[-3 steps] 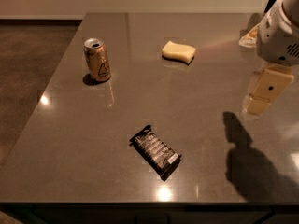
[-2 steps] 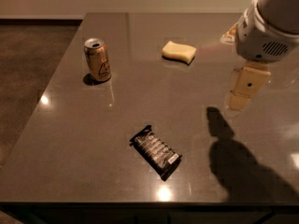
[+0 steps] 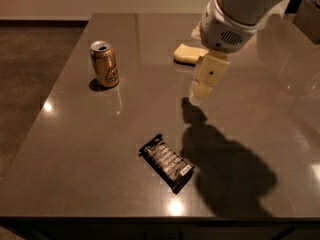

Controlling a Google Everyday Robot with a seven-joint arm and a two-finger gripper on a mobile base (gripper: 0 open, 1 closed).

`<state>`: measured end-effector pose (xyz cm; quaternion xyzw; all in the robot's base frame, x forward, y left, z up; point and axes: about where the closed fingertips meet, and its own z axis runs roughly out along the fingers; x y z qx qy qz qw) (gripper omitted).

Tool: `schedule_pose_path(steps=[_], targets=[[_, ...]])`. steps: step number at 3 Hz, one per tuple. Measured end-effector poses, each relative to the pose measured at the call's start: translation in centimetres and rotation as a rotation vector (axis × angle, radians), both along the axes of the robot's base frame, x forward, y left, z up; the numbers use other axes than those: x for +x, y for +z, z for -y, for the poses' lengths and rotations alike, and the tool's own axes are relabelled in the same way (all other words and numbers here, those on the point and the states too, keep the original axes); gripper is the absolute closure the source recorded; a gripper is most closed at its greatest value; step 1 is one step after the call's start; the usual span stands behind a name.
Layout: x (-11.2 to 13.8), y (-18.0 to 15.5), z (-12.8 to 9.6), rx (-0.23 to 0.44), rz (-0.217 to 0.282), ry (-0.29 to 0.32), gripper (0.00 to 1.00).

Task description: Move orange can near sponge

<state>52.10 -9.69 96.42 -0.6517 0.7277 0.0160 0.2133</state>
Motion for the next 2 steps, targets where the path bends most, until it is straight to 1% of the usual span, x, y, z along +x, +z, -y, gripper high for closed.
schedule_pose_path(steps=[1, 2], targets=[[3.2, -0.8, -3.9, 0.069, -0.012, 0.010, 0.00], [6.6, -1.7, -7.3, 0.129, -0.010, 0.000, 0.00]])
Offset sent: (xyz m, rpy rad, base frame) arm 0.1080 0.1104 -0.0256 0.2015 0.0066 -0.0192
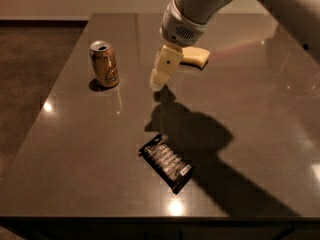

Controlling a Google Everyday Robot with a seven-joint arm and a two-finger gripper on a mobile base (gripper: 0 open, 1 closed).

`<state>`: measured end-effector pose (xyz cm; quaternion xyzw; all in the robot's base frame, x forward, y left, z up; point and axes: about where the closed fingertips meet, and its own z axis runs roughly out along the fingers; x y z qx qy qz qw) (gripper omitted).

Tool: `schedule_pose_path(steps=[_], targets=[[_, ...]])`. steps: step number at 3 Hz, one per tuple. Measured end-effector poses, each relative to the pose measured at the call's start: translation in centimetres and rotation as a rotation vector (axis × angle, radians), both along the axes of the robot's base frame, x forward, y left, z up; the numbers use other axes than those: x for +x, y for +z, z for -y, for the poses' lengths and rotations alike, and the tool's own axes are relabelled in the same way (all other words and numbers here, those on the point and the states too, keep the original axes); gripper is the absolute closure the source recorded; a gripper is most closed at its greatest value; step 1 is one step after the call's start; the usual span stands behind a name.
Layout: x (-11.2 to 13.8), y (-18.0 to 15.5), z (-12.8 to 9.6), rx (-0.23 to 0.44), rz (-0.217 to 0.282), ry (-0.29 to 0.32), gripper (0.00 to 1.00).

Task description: Move orange can near sponge

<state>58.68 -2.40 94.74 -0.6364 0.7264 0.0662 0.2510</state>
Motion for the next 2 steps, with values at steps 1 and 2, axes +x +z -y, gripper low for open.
schedule_pose_path(steps=[1, 2], targets=[[2.9, -1.9, -3.7, 0.064, -0.015, -0.014, 0.00], [6.0, -3.6, -7.6, 0.136, -0.028, -0.022, 0.00]])
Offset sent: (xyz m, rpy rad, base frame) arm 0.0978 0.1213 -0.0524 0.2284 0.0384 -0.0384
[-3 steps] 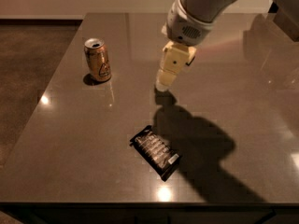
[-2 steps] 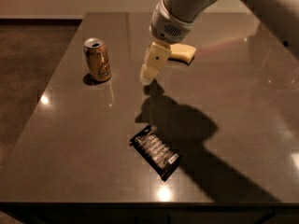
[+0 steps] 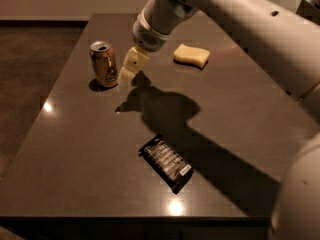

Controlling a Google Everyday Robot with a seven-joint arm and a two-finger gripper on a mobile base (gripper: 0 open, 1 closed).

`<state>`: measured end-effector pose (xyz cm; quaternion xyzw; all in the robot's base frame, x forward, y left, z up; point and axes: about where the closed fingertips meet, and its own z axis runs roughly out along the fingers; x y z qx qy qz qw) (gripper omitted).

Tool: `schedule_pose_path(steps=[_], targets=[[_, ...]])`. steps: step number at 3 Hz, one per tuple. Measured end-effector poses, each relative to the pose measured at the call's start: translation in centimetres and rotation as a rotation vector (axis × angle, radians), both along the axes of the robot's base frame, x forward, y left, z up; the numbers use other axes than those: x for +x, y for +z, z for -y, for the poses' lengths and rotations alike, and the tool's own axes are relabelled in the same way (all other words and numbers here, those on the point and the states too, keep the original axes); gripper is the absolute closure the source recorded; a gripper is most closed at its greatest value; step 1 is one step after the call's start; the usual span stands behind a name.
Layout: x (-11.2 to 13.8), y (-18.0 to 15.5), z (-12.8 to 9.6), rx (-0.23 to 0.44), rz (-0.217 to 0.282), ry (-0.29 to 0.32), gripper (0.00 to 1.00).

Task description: Move orange can near sponge

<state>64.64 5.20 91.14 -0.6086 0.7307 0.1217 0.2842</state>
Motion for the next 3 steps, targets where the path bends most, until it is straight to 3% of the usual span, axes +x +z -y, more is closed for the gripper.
schedule_pose_path(steps=[1, 3], targets=[[2.2, -0.6, -3.2, 0.063, -0.016, 0.001, 0.00], [2.9, -0.2, -8.2, 0.155, -0.068, 0.091, 0.00]])
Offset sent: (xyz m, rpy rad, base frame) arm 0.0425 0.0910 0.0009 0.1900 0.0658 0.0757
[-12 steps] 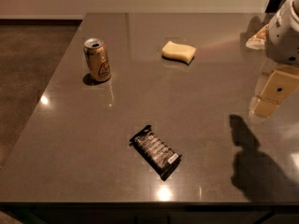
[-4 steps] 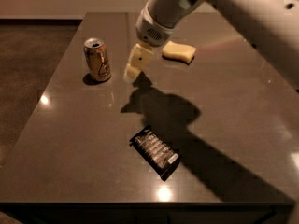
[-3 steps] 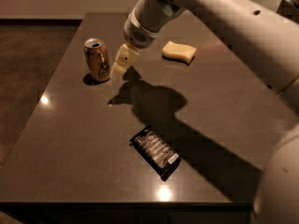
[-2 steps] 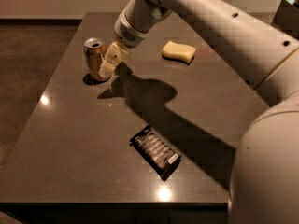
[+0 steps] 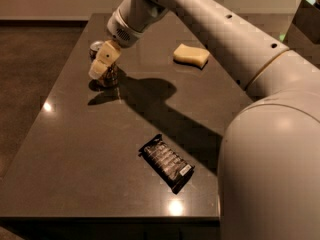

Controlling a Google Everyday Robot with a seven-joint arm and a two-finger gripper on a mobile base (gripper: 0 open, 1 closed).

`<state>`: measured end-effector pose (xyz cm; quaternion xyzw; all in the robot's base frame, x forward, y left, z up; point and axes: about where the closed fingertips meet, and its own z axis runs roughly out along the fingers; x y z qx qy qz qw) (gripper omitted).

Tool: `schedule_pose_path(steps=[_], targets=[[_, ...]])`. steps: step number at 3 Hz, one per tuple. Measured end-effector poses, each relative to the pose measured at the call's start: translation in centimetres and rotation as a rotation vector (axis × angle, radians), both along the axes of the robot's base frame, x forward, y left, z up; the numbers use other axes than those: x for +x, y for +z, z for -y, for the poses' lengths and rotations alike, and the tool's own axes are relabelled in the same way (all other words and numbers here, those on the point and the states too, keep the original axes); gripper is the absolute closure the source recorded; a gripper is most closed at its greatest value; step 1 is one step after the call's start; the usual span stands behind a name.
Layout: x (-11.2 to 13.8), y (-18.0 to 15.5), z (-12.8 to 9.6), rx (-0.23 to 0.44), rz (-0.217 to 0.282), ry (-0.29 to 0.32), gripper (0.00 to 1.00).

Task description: Move orange can near sponge

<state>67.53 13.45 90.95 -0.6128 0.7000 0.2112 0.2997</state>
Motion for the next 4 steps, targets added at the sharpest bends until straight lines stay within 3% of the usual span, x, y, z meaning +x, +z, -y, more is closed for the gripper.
schedule_pose_path(steps=[1, 2, 4], targets=[[-0.7, 0.8, -1.3, 0.033, -0.015, 0.053, 0.18], [-0.7, 1.5, -1.5, 0.048, -0.016, 0.064, 0.41], [-0.8, 3.3, -0.2, 0.055, 0.008, 0.039, 0.88]])
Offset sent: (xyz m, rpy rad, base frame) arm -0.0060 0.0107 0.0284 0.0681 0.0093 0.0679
